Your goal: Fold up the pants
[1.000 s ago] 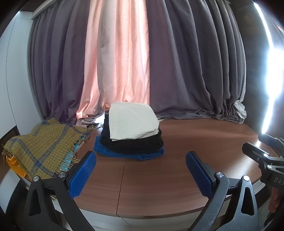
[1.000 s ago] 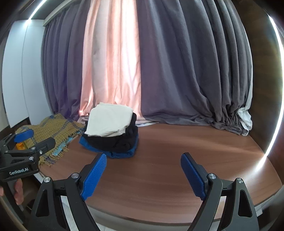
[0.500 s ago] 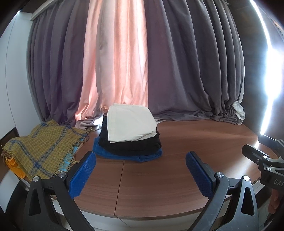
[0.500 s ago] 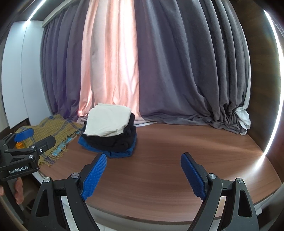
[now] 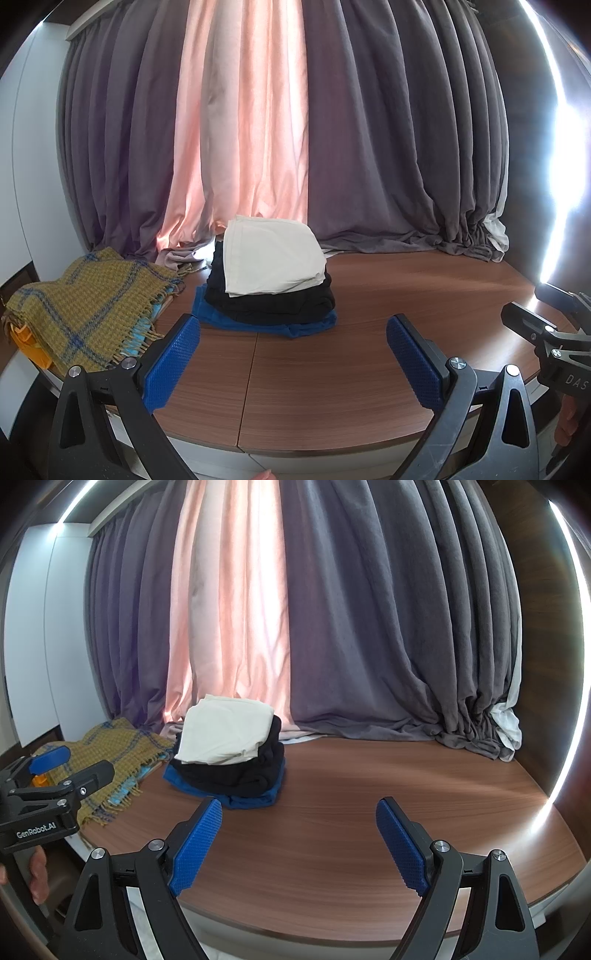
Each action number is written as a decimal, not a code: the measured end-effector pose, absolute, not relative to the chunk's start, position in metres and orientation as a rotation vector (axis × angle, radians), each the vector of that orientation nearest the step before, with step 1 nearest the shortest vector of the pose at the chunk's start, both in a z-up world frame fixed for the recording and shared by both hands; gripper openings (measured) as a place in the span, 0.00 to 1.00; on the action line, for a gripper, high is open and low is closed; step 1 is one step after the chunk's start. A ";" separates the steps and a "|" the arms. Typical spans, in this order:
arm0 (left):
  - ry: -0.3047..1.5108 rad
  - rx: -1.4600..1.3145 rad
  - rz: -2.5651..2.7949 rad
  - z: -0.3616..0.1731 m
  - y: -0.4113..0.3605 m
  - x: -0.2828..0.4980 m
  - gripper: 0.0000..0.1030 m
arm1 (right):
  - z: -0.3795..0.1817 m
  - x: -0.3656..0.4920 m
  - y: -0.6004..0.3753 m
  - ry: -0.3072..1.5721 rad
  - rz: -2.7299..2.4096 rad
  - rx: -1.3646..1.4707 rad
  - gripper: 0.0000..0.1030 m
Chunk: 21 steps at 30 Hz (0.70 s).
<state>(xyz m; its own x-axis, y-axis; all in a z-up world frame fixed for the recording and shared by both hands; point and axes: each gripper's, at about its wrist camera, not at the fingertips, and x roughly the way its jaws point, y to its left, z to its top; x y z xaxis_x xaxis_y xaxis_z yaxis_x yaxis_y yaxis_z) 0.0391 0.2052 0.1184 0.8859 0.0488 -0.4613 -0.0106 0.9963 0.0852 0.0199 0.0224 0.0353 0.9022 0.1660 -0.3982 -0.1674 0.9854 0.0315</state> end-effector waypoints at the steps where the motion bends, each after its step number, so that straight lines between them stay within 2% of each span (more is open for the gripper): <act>1: 0.483 0.082 0.033 0.119 0.205 0.039 1.00 | 0.036 0.020 0.023 0.412 0.172 -0.003 0.84; 21: 0.502 0.063 0.043 0.118 0.200 0.027 1.00 | 0.038 0.018 0.024 0.411 0.182 -0.007 0.84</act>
<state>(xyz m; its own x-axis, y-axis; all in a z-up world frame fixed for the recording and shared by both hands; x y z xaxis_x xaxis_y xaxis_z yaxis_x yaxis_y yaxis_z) 0.0274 0.2002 0.1184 0.8757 0.0565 -0.4795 -0.0254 0.9971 0.0712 0.0178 0.0244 0.0385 0.9006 0.1743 -0.3982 -0.1773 0.9837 0.0297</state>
